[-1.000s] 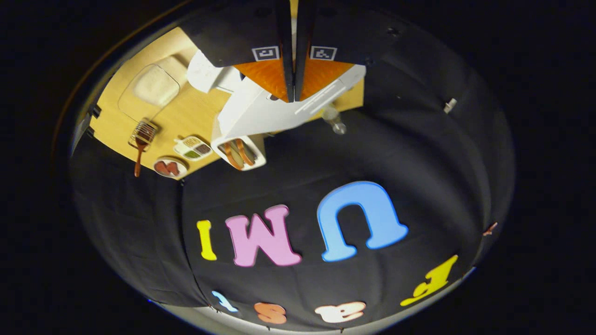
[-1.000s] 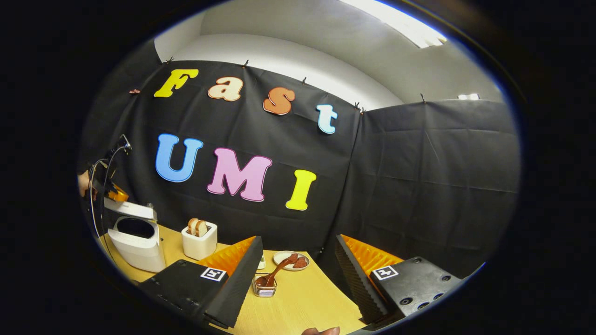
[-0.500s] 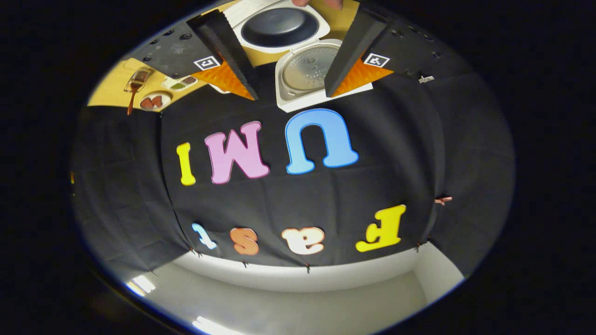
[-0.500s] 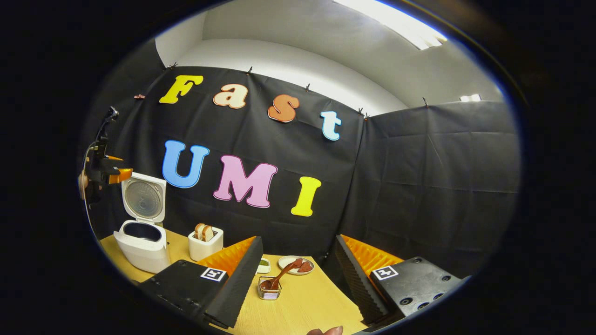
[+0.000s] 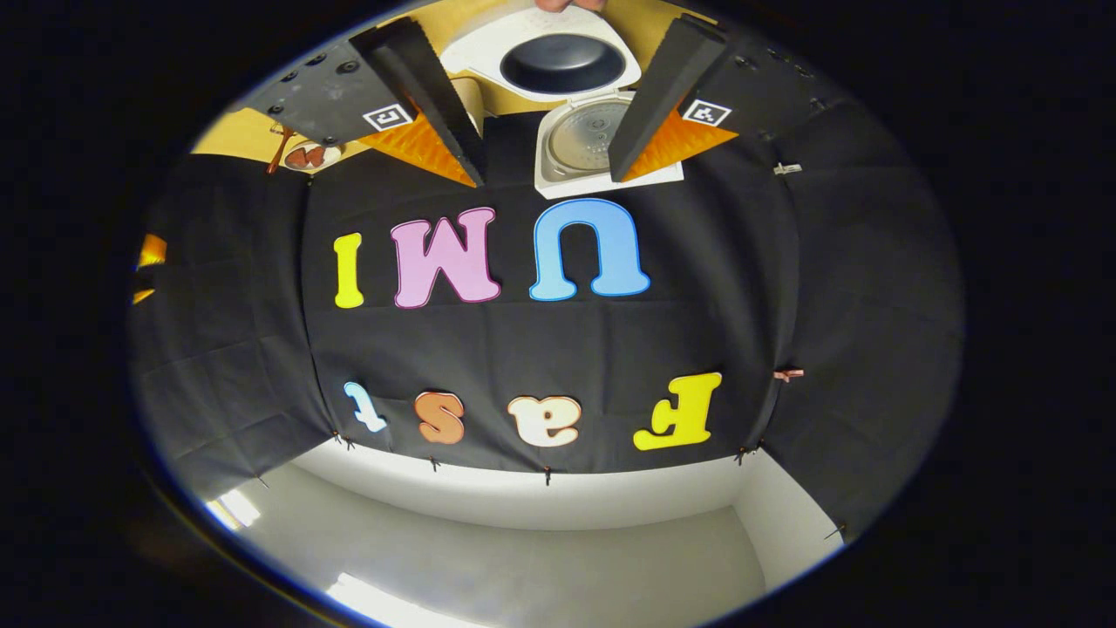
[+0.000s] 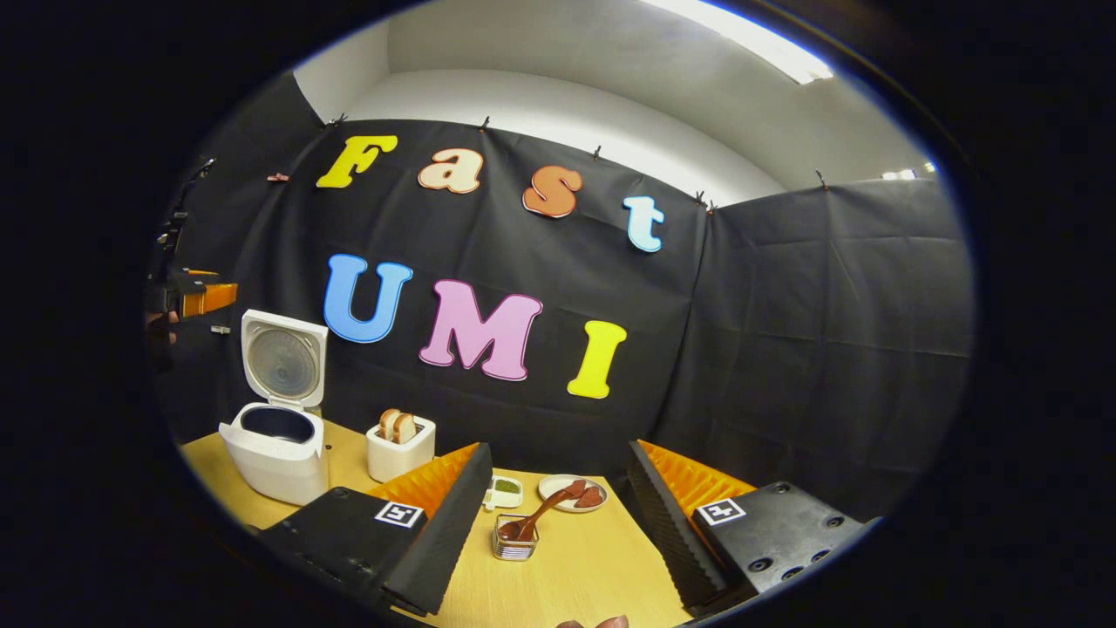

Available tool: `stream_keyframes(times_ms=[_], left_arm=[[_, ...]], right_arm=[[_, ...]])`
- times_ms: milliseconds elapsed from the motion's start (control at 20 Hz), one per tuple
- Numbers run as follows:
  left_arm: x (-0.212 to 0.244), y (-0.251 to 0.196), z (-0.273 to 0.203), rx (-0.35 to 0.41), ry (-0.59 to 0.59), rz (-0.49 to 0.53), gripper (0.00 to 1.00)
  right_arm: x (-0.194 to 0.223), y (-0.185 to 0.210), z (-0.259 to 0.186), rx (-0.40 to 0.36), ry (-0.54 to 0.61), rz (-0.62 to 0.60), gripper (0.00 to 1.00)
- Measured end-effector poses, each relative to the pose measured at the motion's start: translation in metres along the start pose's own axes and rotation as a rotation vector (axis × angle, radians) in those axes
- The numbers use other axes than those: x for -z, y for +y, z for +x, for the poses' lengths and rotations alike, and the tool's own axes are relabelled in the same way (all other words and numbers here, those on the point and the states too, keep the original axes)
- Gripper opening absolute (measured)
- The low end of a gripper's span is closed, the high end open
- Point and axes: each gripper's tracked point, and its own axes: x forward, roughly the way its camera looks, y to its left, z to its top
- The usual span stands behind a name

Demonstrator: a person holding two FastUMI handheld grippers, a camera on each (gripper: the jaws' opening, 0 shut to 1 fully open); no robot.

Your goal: Close the left gripper, press the button to open the rice cooker; take a wooden spoon from the chopstick holder with the right hand, scoop a spoonful of rice and pour it into the rice cooker, then put the wooden spoon back into the chopstick holder.

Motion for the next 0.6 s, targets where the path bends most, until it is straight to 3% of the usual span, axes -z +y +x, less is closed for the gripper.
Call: stream_keyframes(times_ms=[350, 600], left_arm=[[0.018, -0.018, -0.029, -0.07, 0.081, -0.021, 0.96], [0.026, -0.028, -0.035, -0.127, 0.107, -0.043, 0.97]], right_arm=[[0.066, -0.002, 0.071, -0.143, 0.1, 0.109, 0.98], [0.137, -0.009, 0.128, -0.206, 0.229, 0.181, 0.98]])
